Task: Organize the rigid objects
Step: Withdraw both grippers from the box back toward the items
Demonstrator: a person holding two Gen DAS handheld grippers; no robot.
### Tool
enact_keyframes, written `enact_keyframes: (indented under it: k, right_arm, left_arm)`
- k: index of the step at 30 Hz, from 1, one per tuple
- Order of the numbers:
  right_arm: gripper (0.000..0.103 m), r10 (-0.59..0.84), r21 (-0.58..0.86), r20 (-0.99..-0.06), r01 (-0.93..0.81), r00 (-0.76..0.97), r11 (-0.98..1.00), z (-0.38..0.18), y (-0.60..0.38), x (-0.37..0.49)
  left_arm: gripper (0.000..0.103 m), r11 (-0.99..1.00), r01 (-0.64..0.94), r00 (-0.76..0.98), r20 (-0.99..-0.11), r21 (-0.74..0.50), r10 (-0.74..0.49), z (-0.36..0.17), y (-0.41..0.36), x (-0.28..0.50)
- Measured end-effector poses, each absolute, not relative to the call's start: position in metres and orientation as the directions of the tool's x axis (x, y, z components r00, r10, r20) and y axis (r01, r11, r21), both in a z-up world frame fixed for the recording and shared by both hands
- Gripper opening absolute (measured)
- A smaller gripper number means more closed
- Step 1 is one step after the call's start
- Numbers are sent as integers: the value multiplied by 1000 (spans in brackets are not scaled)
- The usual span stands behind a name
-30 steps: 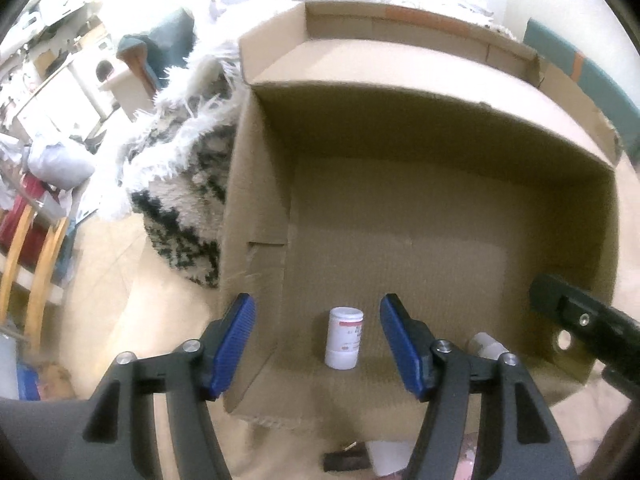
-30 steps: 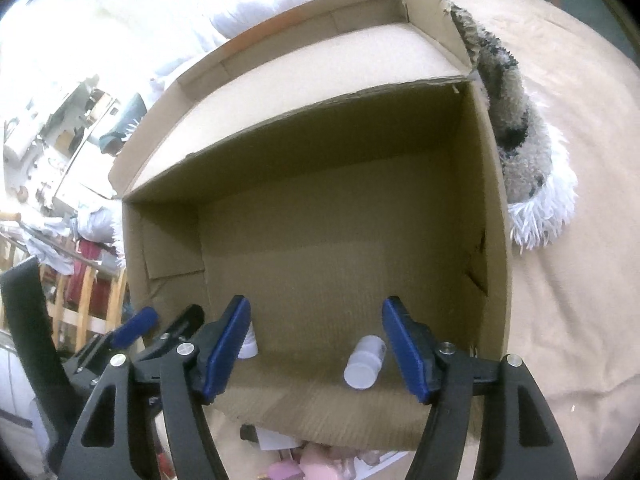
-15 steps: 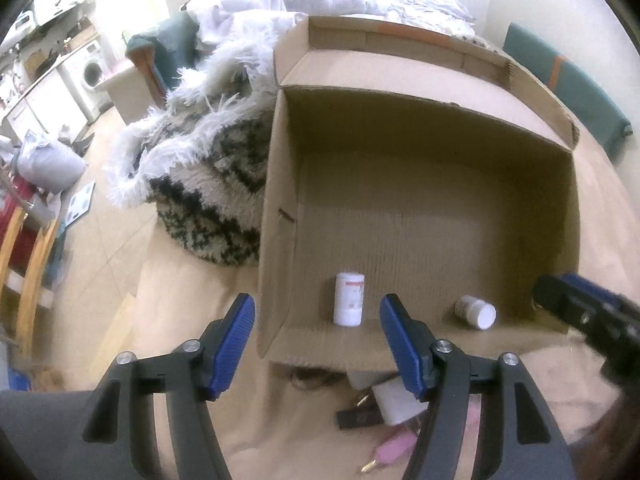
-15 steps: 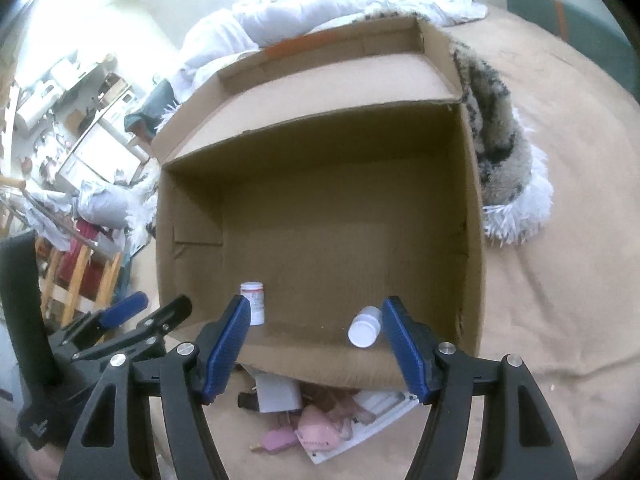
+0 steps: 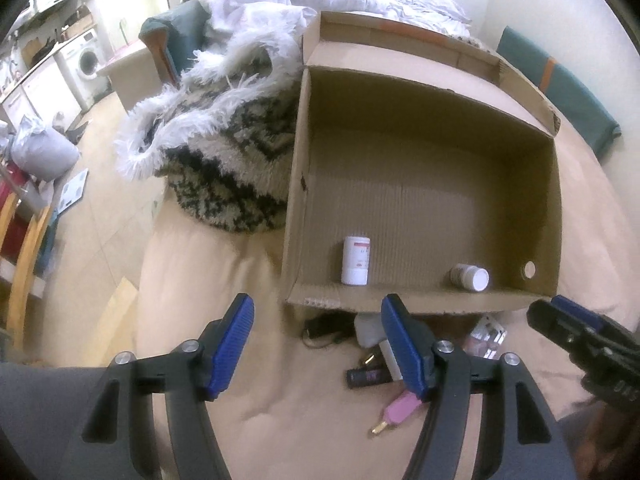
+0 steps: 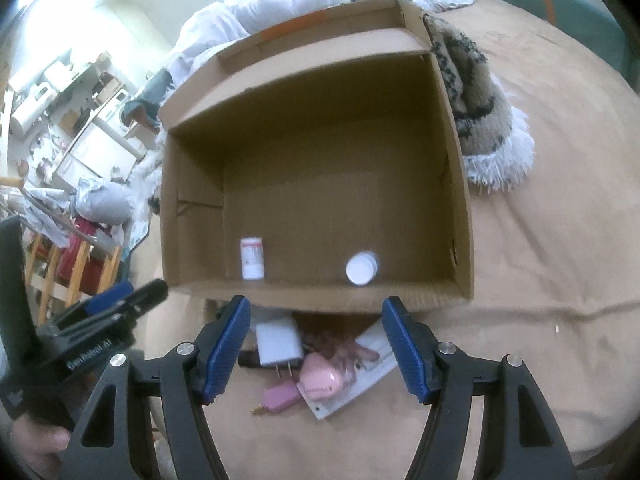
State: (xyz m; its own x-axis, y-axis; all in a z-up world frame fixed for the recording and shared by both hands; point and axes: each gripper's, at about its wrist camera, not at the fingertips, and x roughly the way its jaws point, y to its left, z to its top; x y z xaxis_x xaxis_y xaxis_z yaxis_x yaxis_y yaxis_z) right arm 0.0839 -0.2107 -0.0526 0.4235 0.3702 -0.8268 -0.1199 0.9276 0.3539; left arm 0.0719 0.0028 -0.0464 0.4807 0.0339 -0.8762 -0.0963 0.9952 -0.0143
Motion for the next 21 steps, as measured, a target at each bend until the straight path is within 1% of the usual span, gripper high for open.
enact_keyframes:
  k: [8,13,17,21]
  right_arm:
    - [72,347,336,-848,-100,402,937,-69,-214,69]
    - [72,349,345,-860,-79,373,935,-80,-213,71]
    - [72,365,365,-866,-67,342,929,-90,-209,75]
    - [72,359,355,-878,-73,316,932,-98,-203,77]
  left_arm:
    - [63,996,-86,507,-861,-2,42,-58,11,52]
    - [63,988,-144,495,-869,-53,25,-63,24,50]
    - [63,984,-169,482,-876,-60,29,-65,32,49]
    - [63,973,-213,451,-893,-89,17,-71,41,52]
